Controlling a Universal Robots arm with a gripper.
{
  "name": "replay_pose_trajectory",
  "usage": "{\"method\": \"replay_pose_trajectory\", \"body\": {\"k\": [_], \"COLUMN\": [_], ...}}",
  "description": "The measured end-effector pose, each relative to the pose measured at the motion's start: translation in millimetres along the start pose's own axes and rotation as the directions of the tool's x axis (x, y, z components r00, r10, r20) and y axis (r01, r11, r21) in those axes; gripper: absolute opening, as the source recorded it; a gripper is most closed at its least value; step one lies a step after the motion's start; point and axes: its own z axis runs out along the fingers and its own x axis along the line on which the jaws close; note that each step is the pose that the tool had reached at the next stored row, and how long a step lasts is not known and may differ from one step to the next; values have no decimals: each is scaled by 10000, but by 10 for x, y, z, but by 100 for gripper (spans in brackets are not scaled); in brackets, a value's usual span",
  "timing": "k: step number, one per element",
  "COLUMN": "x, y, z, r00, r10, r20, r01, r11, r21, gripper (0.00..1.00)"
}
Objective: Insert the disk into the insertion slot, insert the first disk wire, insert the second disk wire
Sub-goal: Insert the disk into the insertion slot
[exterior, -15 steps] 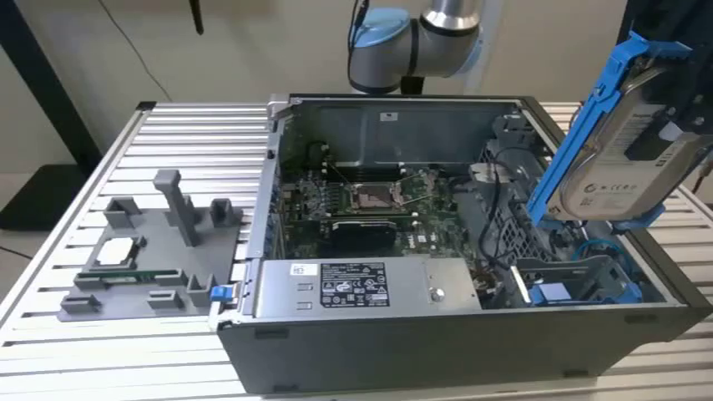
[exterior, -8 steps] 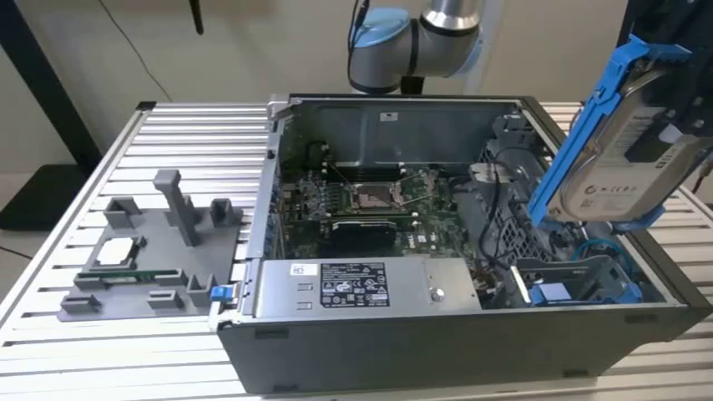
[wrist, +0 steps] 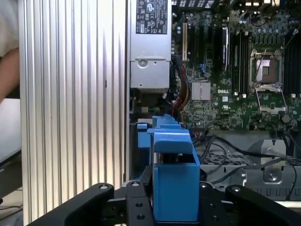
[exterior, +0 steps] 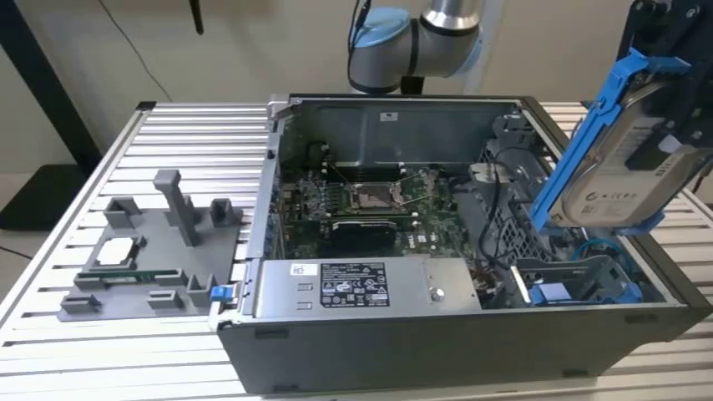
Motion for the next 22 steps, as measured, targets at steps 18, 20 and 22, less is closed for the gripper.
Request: {"method": "replay_pose_trajectory", "body": {"k": [18,20,22], "x": [-2,-3,-3], "y": [-91,-102,-113], "z": [269,298,327], "r00": [10000,10000,10000], "r10": [1,1,0], "r20": [0,1,0], "r01": [-1,-1,0], "r11": [10000,10000,10000], "r21": [0,0,0], "gripper": [0,0,0]}}
